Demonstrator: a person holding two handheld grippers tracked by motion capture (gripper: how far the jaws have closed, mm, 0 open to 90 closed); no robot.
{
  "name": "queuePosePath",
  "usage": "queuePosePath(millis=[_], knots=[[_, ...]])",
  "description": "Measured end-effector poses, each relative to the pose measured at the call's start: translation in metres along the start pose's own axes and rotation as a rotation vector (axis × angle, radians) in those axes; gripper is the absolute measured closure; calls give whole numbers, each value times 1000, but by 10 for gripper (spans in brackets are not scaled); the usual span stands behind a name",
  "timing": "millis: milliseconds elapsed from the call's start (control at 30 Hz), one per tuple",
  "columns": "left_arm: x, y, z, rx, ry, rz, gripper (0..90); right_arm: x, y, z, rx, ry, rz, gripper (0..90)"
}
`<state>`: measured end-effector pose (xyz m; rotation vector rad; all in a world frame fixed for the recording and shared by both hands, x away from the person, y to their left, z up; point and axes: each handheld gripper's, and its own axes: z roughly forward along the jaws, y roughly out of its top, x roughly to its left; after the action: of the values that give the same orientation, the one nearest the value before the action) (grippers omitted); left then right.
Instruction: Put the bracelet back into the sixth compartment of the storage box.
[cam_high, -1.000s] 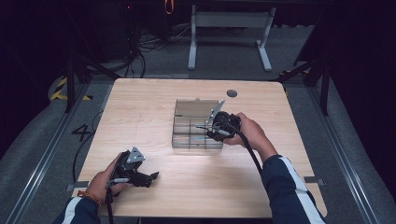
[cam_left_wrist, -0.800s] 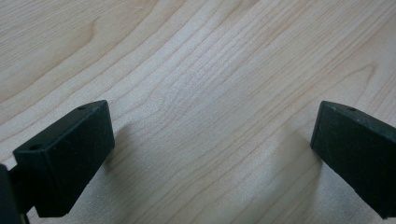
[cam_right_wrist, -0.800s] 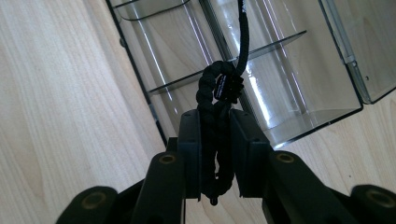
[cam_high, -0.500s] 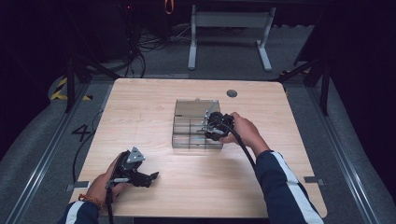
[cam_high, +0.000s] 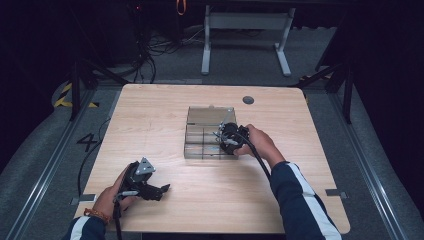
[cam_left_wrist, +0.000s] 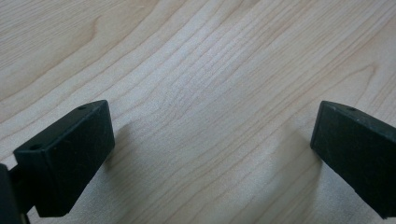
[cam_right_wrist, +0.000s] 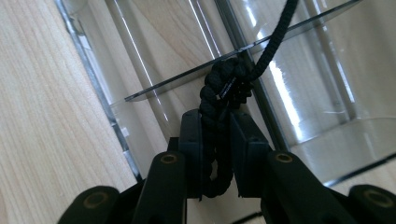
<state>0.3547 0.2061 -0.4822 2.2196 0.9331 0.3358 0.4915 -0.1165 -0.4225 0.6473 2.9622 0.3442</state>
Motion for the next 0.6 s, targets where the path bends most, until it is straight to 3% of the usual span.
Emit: queuePosePath(millis=[233,600], knots=[[0,0,0,0,0,0,1,-1,-2,3,-14,10,19,749],[0,0,0,0,0,0,1,2,-7,0,-66,-24,32,671]])
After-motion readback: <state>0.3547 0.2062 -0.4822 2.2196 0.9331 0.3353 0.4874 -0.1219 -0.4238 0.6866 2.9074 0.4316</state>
